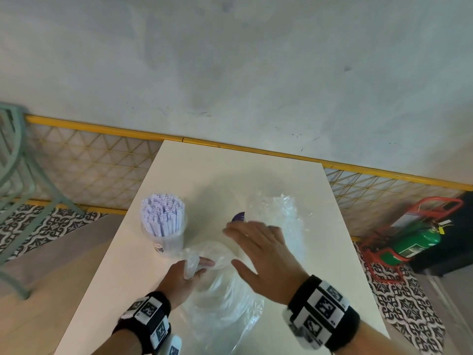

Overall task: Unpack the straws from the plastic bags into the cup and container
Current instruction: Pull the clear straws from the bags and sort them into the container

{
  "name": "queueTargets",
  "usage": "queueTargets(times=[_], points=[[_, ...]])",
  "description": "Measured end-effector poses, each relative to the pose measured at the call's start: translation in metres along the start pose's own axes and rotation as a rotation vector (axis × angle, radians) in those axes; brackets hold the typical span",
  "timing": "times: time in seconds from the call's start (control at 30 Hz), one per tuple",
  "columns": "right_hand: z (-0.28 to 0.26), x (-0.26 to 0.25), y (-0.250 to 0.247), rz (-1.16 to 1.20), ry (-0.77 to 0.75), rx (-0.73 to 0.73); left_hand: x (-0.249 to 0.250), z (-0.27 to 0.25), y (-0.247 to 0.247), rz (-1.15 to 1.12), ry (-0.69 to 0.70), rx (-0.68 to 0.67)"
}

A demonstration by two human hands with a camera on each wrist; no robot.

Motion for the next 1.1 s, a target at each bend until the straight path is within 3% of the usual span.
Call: queueTargets(times=[0.1,0.2,0.4,0.53,0.63,0.7,0.83,1.0,1.1], points=[[0.016,-0.011,0.025,0.529,0.052,0.052,0.013,-0.008,0.005,0.045,-0.009,-0.012],[0.031,-0.007,0.058,0.753,0.117,-0.010,0.029,-0.014,0.008,0.044,-0.036,0.010],[0.046,-0.009,0.087,0.694,0.083,-0.092,0.032,-0.021,0.009,0.188,-0.039,-0.141],[0.044,-0.009,0.096,0.519,0.063,-0.113,0.012,-0.019,-0.001,0.182,-0.198,-0.024],[0.040,-0.002,0.093,0.469,0.122,-0.161,-0.001,-0.012,-0.003,0.288,-0.097,-0.027],[0.039,0.002,0.079,0.457,0.135,-0.136,0.006,-0.012,0.001,0.470,0.045,-0.013],[0.033,0.018,0.018,0.530,0.152,0.086,0.031,-0.017,-0.001,0.626,0.241,0.144],[0.014,0.046,-0.089,0.498,0.254,0.371,0.074,-0.020,-0.004,0.498,0.379,0.281],[0.005,0.060,-0.131,0.461,0.272,0.383,0.103,-0.016,0.014,0.385,0.422,0.171]])
Point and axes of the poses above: each hand's wrist, its own z-axis towards the middle knuckle, its own y-axis out of the palm, x = y × z, the point moved 5 cm from there along z, towards the middle knuckle, and after that the axes turned 15 degrees about -y, right-handed, at the moved point
